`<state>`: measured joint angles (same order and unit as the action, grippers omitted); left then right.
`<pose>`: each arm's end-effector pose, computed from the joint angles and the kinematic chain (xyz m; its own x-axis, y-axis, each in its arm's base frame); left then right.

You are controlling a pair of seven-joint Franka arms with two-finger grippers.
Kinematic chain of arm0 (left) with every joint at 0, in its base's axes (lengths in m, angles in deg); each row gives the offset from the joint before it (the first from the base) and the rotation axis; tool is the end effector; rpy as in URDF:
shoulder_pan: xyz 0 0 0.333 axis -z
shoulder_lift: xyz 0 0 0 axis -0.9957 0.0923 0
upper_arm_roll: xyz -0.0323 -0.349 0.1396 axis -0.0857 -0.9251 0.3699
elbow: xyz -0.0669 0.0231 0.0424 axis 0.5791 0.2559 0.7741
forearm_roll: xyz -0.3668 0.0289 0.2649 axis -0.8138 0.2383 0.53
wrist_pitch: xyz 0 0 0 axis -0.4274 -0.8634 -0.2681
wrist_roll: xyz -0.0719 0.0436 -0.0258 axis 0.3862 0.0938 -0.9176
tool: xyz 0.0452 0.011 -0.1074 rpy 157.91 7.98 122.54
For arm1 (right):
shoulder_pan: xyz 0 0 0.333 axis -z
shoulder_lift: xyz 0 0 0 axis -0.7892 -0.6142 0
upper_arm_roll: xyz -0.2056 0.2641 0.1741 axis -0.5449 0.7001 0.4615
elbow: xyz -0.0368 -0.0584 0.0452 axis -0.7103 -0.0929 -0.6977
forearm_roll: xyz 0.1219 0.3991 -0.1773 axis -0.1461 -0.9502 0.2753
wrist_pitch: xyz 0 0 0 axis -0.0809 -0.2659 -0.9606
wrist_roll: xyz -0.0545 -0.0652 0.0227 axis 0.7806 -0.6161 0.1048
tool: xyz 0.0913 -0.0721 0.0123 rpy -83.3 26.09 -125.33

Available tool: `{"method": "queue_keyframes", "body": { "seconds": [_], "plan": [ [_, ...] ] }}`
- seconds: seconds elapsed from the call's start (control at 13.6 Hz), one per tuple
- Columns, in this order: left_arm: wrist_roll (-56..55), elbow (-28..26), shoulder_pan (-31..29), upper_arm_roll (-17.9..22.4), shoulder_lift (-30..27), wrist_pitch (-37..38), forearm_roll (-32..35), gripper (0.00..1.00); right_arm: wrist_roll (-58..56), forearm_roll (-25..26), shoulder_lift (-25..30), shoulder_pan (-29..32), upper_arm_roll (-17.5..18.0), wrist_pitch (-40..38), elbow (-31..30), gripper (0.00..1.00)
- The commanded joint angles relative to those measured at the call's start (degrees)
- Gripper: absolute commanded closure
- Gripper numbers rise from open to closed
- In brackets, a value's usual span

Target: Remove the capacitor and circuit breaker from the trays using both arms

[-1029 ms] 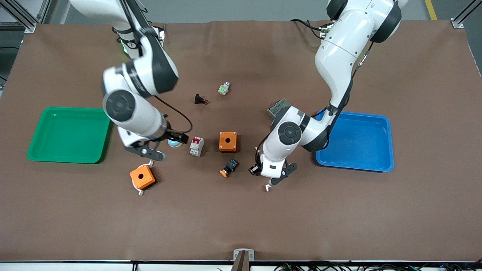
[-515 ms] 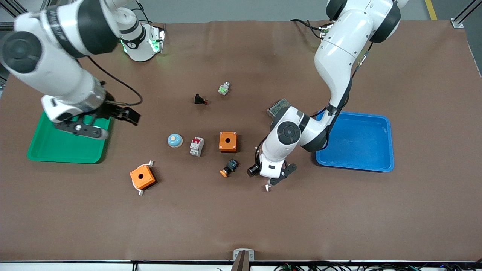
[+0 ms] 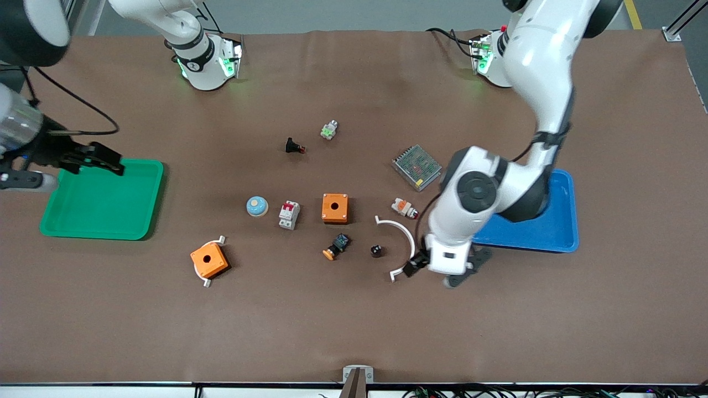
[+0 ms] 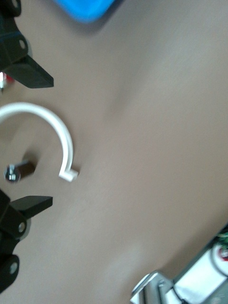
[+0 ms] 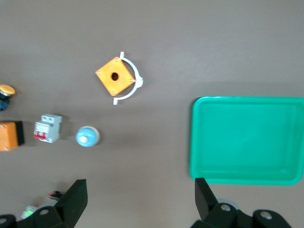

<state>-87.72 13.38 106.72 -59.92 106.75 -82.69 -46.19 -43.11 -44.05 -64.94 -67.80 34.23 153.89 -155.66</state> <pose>0.7715 -0.3524 0.3820 0.8104 0.5824 0.0633 0.5696 -0.8086 0.1473 0.6343 -0.0120 0.6289 0.9997 -0.0048 -0.0225 -0.0056 -0.9993 -0.0375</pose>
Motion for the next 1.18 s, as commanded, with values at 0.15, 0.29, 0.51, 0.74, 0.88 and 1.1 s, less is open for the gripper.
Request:
{"method": "queue_keyframes", "body": {
  "seconds": [0.15,0.29,0.51,0.74,0.88,1.1],
  "plan": [
    [26.5,-8.8,-11.3,-0.6,-14.3,10.6,0.7,0.0,-9.7,0.2,1.9,9.8,3.6,-0.9,-1.8,0.0],
    [37.4,-8.9,-15.2,-0.7,-17.4,16.4,0.1,0.0,-9.7,0.3,2.5,14.7,8.4,-2.1,-1.6,0.0],
    [44.8,-8.9,-19.2,-0.7,-21.6,21.5,0.1,0.0,-9.8,0.4,4.0,17.9,11.0,-3.0,-1.8,0.0],
    [54.9,-8.3,-21.7,-0.6,-24.1,25.2,0.5,0.0,-9.7,0.6,5.9,17.9,11.4,-4.4,-1.8,0.0],
    [56.1,-6.4,-21.8,-0.5,-24.7,26.6,0.2,0.0,-9.6,0.6,6.9,17.9,11.7,-4.7,-2.1,0.0],
    [58.9,-6.7,-22.6,-0.5,-26.9,27.3,0.7,0.0,-9.5,0.6,9.5,17.9,12.3,-5.5,-4.0,0.0]
  ]
}}
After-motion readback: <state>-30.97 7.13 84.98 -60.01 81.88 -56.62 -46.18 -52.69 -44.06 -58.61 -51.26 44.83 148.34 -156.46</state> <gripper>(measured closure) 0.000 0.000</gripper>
